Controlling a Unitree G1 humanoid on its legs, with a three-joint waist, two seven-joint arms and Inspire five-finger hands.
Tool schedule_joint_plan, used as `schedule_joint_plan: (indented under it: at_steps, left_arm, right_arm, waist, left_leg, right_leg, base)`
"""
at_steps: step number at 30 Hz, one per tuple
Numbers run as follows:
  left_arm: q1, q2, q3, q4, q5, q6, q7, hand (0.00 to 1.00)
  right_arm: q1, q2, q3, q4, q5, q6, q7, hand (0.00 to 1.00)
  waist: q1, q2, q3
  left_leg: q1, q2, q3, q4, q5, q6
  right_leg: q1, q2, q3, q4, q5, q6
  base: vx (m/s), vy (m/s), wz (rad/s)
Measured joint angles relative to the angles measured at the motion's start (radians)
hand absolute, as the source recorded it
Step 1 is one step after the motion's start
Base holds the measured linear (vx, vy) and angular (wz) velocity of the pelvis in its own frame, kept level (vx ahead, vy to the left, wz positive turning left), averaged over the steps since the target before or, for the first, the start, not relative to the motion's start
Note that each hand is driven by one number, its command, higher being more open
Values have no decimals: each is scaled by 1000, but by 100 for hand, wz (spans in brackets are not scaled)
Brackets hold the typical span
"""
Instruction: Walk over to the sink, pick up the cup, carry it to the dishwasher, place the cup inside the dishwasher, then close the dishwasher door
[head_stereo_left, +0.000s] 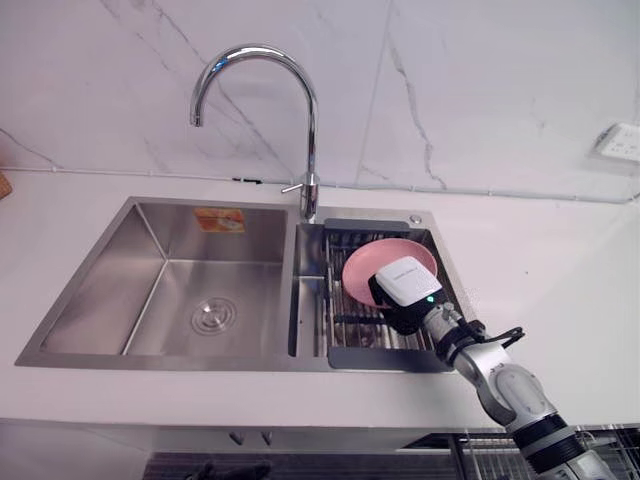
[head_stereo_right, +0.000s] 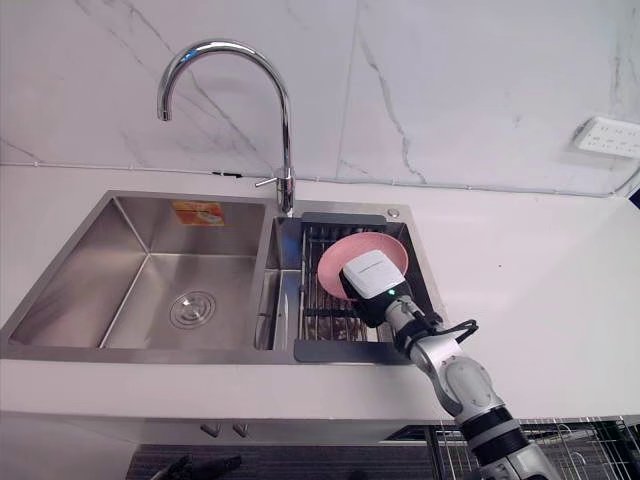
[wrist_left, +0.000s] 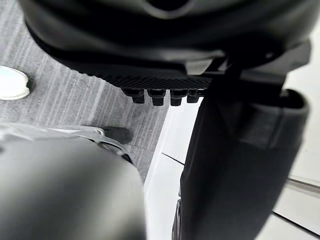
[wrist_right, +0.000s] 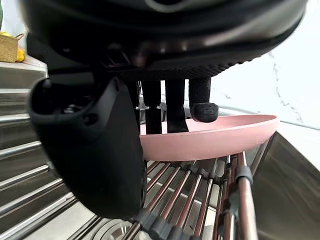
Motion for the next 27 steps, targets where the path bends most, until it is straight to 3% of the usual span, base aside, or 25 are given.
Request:
schedule_joint_plan:
  at_steps: [5,11,12,13,14,15,16,18,20,21,22,23,24,25,27]
  left_arm:
    - [2,-3,8,0,0,-6,11,100]
    - [12,-18,27,-27,21,-10,35,100]
    - [33,-22,27,-49,42,-12,26,100]
    - [58,-30,27,-59,61,-25,14,100]
    - [94,-58,28,-75,63,-50,-1,100]
    - [115,-84,46,-95,54,-71,-8,100]
    - [118,-91,44,-111,56,-80,-8,100]
    - [124,-75,26,-95,54,-47,-24,100]
    - [112,-68,32,-97,22,-33,-29,100]
    - [112,-57,36,-99,-9,-23,-39,100]
    - [109,-52,45,-102,-27,-7,-50,100]
    - [103,-55,48,-103,-30,-1,-51,100]
    - [99,-59,48,-107,-44,3,-49,100]
    - [99,-58,56,-110,-60,4,-42,100]
    - [104,-54,63,-111,-68,6,-35,100]
  right_arm:
    - [15,-1,-83,-98,91,-3,-18,0]
    - [120,-1,-281,-323,186,-1,-95,0]
    - [138,-2,-301,-338,206,1,-110,0]
    - [143,-10,-305,-339,215,3,-119,0]
    - [142,-35,-307,-338,216,-5,-131,0]
    - [146,-57,-310,-338,216,-16,-142,0]
    - [148,-78,-318,-338,216,-25,-155,0]
    - [149,-92,-352,-332,216,-33,-194,0]
    - [149,-82,-384,-282,216,-22,-217,0]
    - [158,-83,-400,-237,216,-10,-218,0]
    - [163,-74,-410,-201,217,4,-218,0]
    - [161,-72,-411,-190,219,8,-218,0]
    - [148,-77,-410,-181,226,-11,-223,0]
    - [139,-78,-407,-172,226,-44,-239,0]
    - [139,-85,-406,-172,227,-71,-265,0]
  waist:
    - [-6,0,0]
    - [-36,1,-3]
    - [-35,6,1]
    - [-32,26,9]
    - [-21,70,16]
    - [-21,92,17]
    - [-27,119,17]
    - [-52,146,33]
    - [-58,132,64]
    - [-63,107,80]
    - [-62,105,86]
    - [-60,125,86]
    - [-52,139,102]
    - [-51,136,110]
    - [-53,129,107]
  left_leg:
    - [0,-1,-2,1,0,0]
    - [6,-2,-30,18,-10,4]
    - [2,9,-16,86,-55,2]
    - [-26,39,0,225,-127,11]
    - [-73,92,-14,421,-220,35]
    - [-106,113,-55,526,-258,35]
    - [-120,115,-95,573,-286,22]
    - [-106,85,-136,550,-339,7]
    - [-91,45,-97,521,-358,22]
    - [-101,33,-55,548,-373,43]
    - [-108,39,-11,547,-364,69]
    - [-106,57,28,532,-351,84]
    - [-107,89,88,520,-333,93]
    - [-94,105,138,494,-315,96]
    - [-82,121,188,469,-300,97]
  right_leg:
    - [0,1,1,0,0,0]
    - [25,-2,-17,6,-9,11]
    - [31,4,8,18,-23,10]
    - [25,7,45,63,-43,9]
    - [-3,28,115,131,-81,10]
    - [-28,44,168,168,-91,14]
    - [-53,57,217,195,-90,16]
    - [-127,60,303,239,-57,22]
    - [-178,52,392,241,-10,38]
    - [-185,42,422,206,-1,39]
    - [-185,20,364,168,-41,18]
    - [-195,7,303,193,-65,-14]
    - [-237,-22,185,329,-99,-66]
    - [-249,-57,119,490,-144,-96]
    - [-203,-113,90,663,-228,-95]
  base:
    - [0,0,0]
    - [3,14,10]
    - [-12,36,-45]
    - [-69,127,-114]
    - [-95,162,-152]
    - [-102,192,-171]
    - [-66,193,-136]
    - [-96,282,-138]
    - [-220,252,-130]
    - [-351,224,-103]
    - [-358,211,-104]
    - [-326,176,-126]
    - [-288,170,-143]
    - [-298,185,-137]
    - [-187,118,-101]
